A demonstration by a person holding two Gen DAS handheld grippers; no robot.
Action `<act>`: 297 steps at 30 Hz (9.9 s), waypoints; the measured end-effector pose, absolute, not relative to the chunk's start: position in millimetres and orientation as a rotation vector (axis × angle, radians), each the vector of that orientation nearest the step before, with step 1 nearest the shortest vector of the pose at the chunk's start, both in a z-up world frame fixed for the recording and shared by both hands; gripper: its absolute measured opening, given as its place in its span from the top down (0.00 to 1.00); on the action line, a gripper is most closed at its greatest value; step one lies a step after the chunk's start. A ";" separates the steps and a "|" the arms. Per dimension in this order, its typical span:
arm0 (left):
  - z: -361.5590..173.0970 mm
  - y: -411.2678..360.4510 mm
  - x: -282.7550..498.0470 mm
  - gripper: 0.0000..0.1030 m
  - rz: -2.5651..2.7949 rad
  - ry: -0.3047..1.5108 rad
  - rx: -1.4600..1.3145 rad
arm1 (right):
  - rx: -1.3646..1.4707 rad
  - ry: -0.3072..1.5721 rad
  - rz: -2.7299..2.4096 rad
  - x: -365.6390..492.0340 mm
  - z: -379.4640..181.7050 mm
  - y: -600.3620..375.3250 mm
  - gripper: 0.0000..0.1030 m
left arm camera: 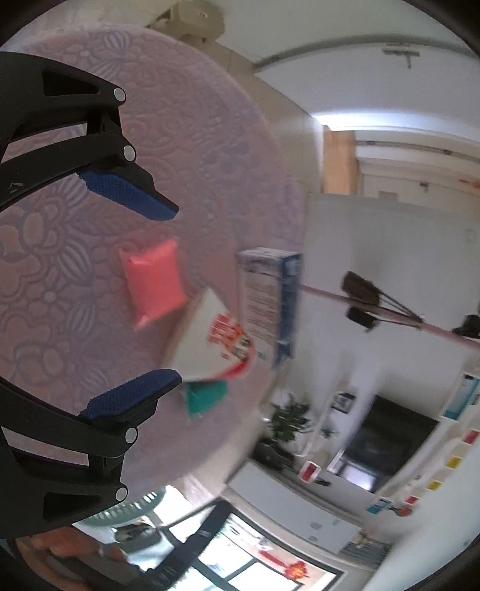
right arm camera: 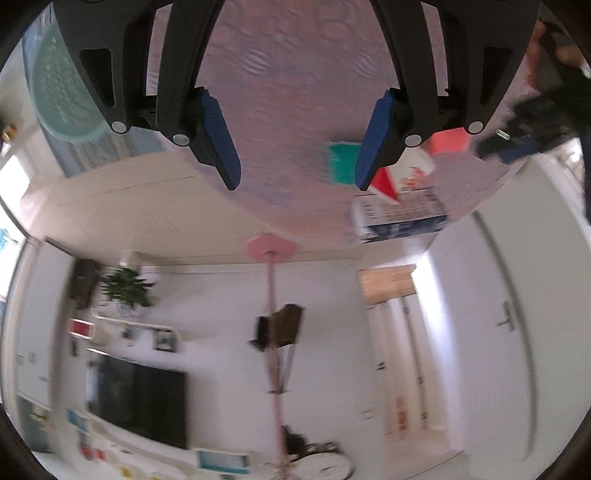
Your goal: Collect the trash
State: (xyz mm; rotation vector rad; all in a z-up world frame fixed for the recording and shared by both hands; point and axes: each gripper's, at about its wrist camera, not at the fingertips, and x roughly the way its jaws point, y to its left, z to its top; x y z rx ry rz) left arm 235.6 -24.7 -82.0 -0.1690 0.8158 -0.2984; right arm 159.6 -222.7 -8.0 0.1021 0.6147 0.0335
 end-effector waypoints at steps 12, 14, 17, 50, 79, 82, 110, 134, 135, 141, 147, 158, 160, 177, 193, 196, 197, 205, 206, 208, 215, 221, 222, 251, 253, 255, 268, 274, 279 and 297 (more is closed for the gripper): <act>-119.8 -33.7 261.9 0.27 -0.250 0.908 -0.090 | 0.157 0.727 0.191 224.5 -43.0 -173.5 0.41; -120.6 -33.4 259.9 0.35 -0.238 0.898 -0.075 | 0.159 0.746 0.200 232.5 -48.9 -167.2 0.41; -118.6 -30.8 259.2 0.49 -0.235 0.889 -0.059 | 0.140 0.768 0.213 241.6 -55.8 -155.5 0.41; -96.8 30.7 229.3 0.52 -0.192 0.791 -0.231 | 0.086 0.879 0.294 260.4 -88.1 -114.0 0.39; -13.3 -110.4 197.7 0.52 -0.467 0.609 -0.102 | 0.155 0.437 0.039 109.5 19.0 -280.1 0.64; -10.5 -150.2 195.5 0.52 -0.542 0.596 -0.075 | 0.160 0.415 -0.052 88.0 23.3 -318.9 0.64; -133.4 -419.4 185.1 0.46 -1.030 0.921 0.132 | 0.446 0.690 -0.589 -9.3 -106.7 -537.9 0.60; -60.2 -300.9 199.4 0.29 -0.906 0.726 0.029 | 0.348 0.557 -0.420 21.2 -26.8 -443.3 0.51; -54.7 -287.5 201.9 0.29 -0.880 0.703 0.028 | 0.339 0.551 -0.402 25.8 -22.2 -435.6 0.50; -28.2 -215.0 222.2 0.26 -0.732 0.604 0.035 | 0.289 0.525 -0.241 68.5 7.1 -371.3 0.43; -16.5 -135.2 263.1 0.24 -0.581 0.578 0.013 | 0.255 0.568 -0.102 123.0 13.9 -304.3 0.43; -42.4 -54.1 350.0 0.18 -0.472 0.660 0.067 | 0.266 0.707 0.026 206.6 -30.8 -223.9 0.43; -53.3 -46.7 362.5 0.18 -0.457 0.675 0.069 | 0.259 0.720 0.036 214.6 -40.6 -215.4 0.43; -93.4 -48.5 379.4 0.19 -0.637 0.811 0.104 | 0.160 0.903 0.053 246.1 -91.0 -180.1 0.55; -91.9 -95.8 339.3 0.64 -0.585 0.801 0.170 | 0.180 0.831 -0.001 191.2 -70.8 -215.7 0.65; -78.2 -102.0 325.3 0.65 -0.593 0.763 0.122 | 0.187 0.789 -0.027 175.1 -55.6 -232.5 0.65; -71.1 -104.5 319.7 0.65 -0.602 0.748 0.102 | 0.191 0.776 -0.034 170.5 -50.7 -238.9 0.65; -22.8 -150.5 271.0 0.65 -0.685 0.623 0.080 | 0.235 0.645 -0.149 115.2 -7.7 -305.4 0.65; -17.3 -158.1 264.5 0.65 -0.700 0.609 0.080 | 0.237 0.634 -0.164 111.3 -3.5 -311.1 0.65; -5.7 -178.1 248.7 0.65 -0.738 0.577 0.080 | 0.244 0.599 -0.217 93.6 7.5 -333.3 0.65; 7.2 -253.8 211.5 0.65 -0.860 0.546 0.073 | 0.234 0.526 -0.431 47.5 23.7 -405.4 0.65; -13.8 -311.3 198.4 0.65 -0.936 0.597 0.088 | 0.308 0.553 -0.566 20.1 6.7 -467.9 0.65; -20.0 -322.0 197.2 0.65 -0.951 0.613 0.092 | 0.324 0.563 -0.583 16.9 1.9 -477.4 0.65; -78.2 -323.0 174.9 0.20 -0.959 0.742 0.088 | 0.471 0.664 -0.527 -15.1 -48.9 -492.1 0.33; -70.9 -298.1 166.4 0.15 -0.904 0.684 0.081 | 0.422 0.615 -0.516 -20.1 -37.1 -470.3 0.33; -65.5 -272.2 156.8 0.12 -0.821 0.613 0.081 | 0.369 0.564 -0.527 -27.5 -29.0 -448.8 0.32; -65.6 -197.3 123.0 0.10 -0.527 0.392 0.023 | 0.207 0.433 -0.529 -42.6 -21.3 -367.1 0.32; -68.8 -193.0 126.9 0.10 -0.504 0.399 0.045 | 0.208 0.425 -0.538 -46.3 -30.4 -360.6 0.32; -70.8 -193.0 127.1 0.10 -0.483 0.397 0.061 | 0.215 0.421 -0.544 -48.5 -32.6 -362.2 0.32; -70.4 -187.5 126.3 0.09 -0.472 0.392 0.046 | 0.213 0.440 -0.540 -44.3 -37.3 -358.9 0.32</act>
